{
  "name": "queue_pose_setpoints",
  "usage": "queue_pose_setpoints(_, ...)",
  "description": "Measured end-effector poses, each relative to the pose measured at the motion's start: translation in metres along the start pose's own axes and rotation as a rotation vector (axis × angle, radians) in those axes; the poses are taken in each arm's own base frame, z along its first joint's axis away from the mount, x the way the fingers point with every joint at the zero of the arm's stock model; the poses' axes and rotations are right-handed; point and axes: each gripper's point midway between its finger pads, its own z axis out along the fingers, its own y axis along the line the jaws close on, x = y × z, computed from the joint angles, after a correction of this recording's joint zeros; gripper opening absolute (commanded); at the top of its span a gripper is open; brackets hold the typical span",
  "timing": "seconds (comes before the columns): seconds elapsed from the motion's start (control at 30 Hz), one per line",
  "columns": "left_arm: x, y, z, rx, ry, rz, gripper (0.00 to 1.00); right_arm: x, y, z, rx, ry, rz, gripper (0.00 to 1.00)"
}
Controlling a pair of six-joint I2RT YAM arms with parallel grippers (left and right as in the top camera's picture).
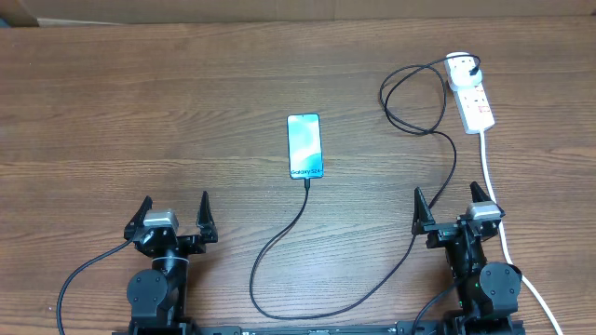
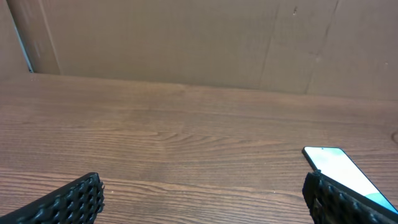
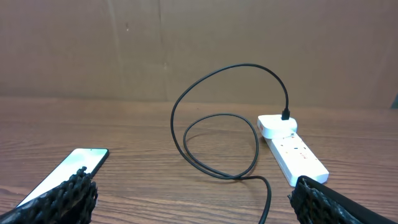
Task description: Plug charger to phone and switch on socket
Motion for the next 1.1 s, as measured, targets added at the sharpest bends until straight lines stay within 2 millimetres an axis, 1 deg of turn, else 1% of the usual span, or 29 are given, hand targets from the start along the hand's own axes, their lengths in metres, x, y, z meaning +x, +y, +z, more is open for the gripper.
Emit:
queue_pose_setpoints(0.63, 0.0, 0.0, 0.0, 0.0, 0.0, 0.0, 0.99, 0.0, -0.0008, 0.0, 0.005, 0.0, 0.001, 1.0)
queue_pose_setpoints(1.1, 0.0, 0.0, 0.0, 0.0, 0.0, 0.0, 0.99, 0.0002, -0.0018, 0.0, 0.009, 0.0, 0.041, 1.0)
